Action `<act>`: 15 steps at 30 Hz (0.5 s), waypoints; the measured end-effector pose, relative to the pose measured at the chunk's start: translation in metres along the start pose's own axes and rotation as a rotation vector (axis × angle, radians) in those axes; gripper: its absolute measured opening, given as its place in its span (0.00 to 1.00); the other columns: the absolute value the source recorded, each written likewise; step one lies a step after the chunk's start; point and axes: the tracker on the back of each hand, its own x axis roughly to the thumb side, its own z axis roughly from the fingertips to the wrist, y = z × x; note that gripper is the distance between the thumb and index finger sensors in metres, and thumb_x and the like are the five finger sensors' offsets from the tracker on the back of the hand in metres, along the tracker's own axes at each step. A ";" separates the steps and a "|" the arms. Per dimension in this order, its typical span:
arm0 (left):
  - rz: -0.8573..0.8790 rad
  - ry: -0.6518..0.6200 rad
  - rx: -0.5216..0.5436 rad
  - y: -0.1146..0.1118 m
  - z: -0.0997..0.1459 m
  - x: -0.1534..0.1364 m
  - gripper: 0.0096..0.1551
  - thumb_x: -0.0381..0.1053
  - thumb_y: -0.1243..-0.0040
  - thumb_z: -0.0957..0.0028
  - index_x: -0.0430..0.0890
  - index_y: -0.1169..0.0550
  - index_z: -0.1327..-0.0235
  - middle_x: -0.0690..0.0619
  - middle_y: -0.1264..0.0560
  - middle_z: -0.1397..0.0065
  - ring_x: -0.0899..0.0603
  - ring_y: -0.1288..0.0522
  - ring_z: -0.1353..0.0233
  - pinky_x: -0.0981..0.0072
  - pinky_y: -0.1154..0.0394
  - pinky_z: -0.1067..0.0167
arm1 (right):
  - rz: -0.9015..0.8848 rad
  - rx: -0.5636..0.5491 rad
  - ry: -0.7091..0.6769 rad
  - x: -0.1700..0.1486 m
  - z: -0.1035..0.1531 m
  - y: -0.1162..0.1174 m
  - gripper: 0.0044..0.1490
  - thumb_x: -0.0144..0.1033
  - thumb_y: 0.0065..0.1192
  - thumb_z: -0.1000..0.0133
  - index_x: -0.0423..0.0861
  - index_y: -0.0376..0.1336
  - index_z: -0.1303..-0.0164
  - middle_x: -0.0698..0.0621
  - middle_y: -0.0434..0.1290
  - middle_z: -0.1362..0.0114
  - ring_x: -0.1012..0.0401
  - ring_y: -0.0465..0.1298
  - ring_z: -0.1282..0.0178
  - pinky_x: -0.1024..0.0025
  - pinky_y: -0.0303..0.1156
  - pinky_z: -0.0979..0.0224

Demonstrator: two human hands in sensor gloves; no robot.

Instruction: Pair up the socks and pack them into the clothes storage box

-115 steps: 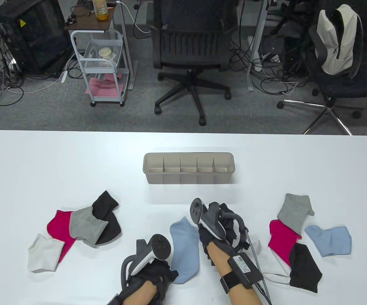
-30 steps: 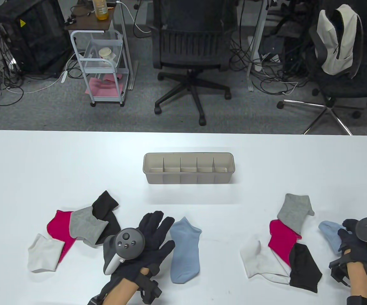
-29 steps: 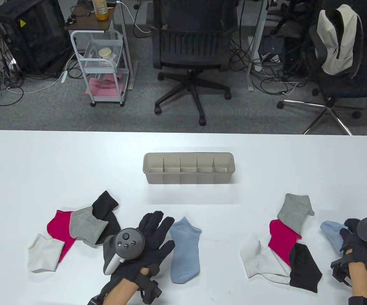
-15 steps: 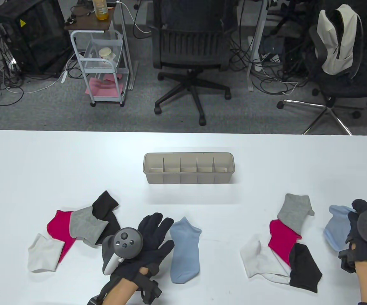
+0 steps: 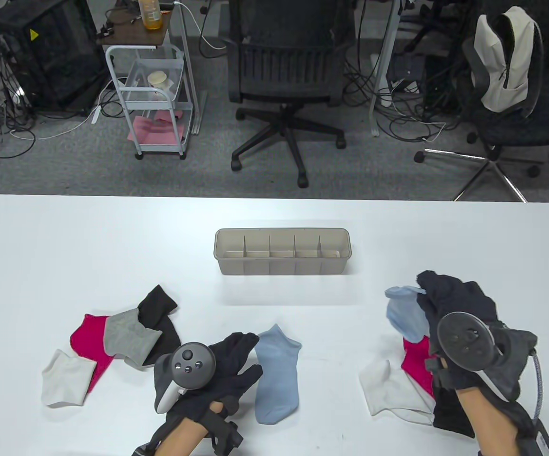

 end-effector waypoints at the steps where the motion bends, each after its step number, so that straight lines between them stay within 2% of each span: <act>1: 0.002 0.004 0.001 0.000 0.000 0.000 0.41 0.56 0.40 0.48 0.44 0.36 0.21 0.35 0.40 0.19 0.24 0.39 0.31 0.37 0.39 0.41 | -0.029 0.009 -0.026 0.012 0.001 0.001 0.27 0.43 0.70 0.54 0.67 0.64 0.44 0.62 0.82 0.39 0.66 0.79 0.53 0.67 0.76 0.45; 8: 0.121 -0.012 -0.049 0.000 0.001 0.001 0.46 0.58 0.35 0.51 0.45 0.38 0.21 0.37 0.36 0.28 0.30 0.36 0.39 0.40 0.39 0.47 | -0.167 0.093 -0.205 0.084 0.016 0.012 0.27 0.42 0.70 0.54 0.67 0.64 0.44 0.62 0.82 0.39 0.66 0.80 0.53 0.67 0.76 0.45; 15: 0.137 -0.029 -0.066 -0.001 0.002 0.003 0.50 0.57 0.33 0.53 0.43 0.40 0.20 0.39 0.34 0.34 0.33 0.36 0.47 0.40 0.39 0.50 | -0.185 0.150 -0.358 0.127 0.037 0.025 0.28 0.42 0.70 0.54 0.67 0.64 0.44 0.63 0.82 0.39 0.67 0.80 0.52 0.68 0.76 0.44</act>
